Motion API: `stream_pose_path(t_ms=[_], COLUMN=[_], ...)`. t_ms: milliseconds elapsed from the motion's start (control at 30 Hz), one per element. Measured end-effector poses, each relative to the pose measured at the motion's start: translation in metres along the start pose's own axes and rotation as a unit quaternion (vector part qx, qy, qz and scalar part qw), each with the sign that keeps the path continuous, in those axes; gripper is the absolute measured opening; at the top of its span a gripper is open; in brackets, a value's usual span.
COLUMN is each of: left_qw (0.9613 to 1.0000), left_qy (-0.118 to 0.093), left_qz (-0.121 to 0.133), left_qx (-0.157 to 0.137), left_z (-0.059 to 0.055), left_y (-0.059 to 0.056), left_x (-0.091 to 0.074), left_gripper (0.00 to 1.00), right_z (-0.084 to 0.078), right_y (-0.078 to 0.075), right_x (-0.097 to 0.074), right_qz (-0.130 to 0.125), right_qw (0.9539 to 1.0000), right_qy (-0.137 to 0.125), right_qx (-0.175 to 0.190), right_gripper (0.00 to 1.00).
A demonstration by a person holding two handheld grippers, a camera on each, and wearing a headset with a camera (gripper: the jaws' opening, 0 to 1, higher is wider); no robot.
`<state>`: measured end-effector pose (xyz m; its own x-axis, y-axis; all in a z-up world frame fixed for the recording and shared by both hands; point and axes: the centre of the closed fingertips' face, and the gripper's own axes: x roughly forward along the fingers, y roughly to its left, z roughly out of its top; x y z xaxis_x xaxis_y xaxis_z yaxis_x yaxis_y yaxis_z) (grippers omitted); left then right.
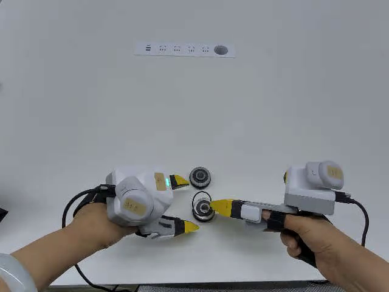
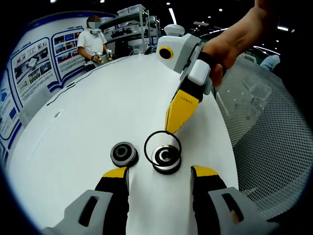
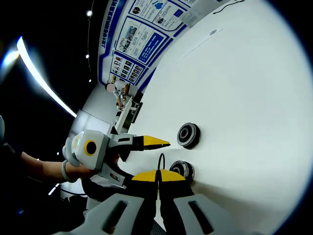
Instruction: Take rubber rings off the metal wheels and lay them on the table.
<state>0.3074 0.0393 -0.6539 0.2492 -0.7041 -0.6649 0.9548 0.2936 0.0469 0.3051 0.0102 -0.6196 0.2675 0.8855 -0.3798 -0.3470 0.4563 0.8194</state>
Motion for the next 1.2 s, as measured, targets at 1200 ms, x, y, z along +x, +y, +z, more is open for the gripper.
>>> stream_pose_path(t_ms=[1200], left_qw=[0.9996], left_qy=[0.006], left_qz=[0.014], left_qx=[-0.023], left_z=[-0.012], left_y=[0.007], left_x=[-0.007], left_gripper=[0.51], right_z=[0.016], right_y=[-0.064], right_x=[-0.039], right_qz=[-0.092], right_qw=[0.9937], right_qy=[-0.051], right_qx=[0.037], right_gripper=[0.02])
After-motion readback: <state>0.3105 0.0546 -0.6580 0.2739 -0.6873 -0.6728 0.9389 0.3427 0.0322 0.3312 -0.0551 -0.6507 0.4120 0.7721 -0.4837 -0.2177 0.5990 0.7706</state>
